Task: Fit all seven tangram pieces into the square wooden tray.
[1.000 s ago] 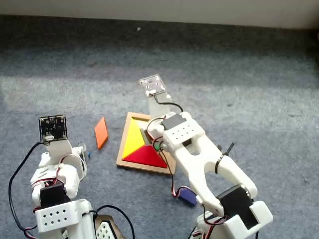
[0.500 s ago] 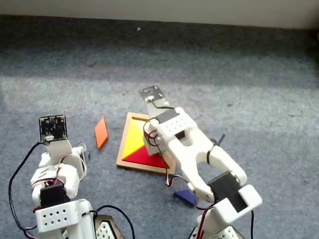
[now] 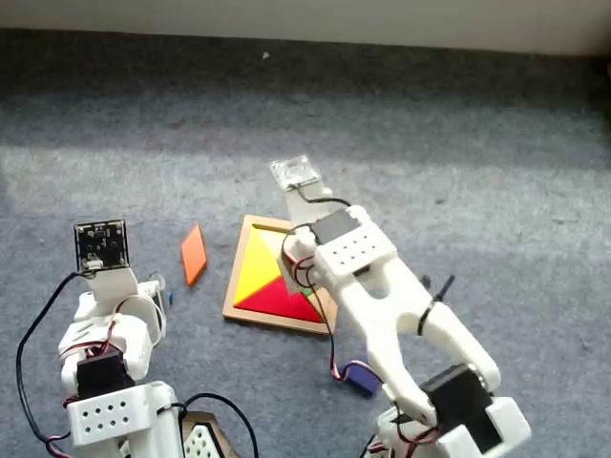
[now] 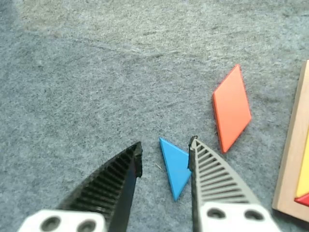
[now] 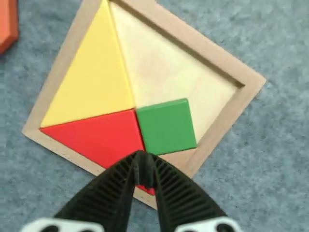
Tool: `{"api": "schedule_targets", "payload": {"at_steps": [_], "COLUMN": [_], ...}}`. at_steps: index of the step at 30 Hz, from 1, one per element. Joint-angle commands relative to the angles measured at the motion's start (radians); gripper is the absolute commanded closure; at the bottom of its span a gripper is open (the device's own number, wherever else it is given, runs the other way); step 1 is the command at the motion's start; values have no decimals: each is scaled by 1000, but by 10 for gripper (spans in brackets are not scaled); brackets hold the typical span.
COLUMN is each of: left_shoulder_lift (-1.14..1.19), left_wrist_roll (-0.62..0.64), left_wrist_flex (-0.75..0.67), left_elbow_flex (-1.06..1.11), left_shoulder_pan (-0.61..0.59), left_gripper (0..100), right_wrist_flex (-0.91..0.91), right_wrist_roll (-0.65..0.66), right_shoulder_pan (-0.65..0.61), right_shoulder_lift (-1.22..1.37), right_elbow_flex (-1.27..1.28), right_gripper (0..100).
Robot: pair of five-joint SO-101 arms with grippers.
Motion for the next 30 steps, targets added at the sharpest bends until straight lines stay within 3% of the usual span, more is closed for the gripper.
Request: {"api": "schedule_targets", "payload": {"at_steps": [1,9,12,17,25,30], "left_shoulder_lift": [-7,-7,-7,5,8,143], "left_wrist_roll": [-9,-9,-9,-28,-169,-206], "left_wrist_flex": [-17,-20,-17,-9,247,310], "left_elbow_flex": [-8,-18,-36,-116,-354,-446], "left_shoulder_pan": [-10,-10,-13,-48,-48,-48], "left_gripper": [825,819,772,734,733,732], "right_wrist_flex": [-85,-213,-248,-305,-338,-338], "right_wrist_roll": [3,-2,-6,-140,-163,-163], "right_shoulder_pan": [93,243,297,432,495,495], "right_shoulder_lift": [-133,-147,-147,-147,-139,-137], "right_elbow_flex": [68,151,156,156,157,157], "right_gripper": [993,993,993,993,993,993]}}
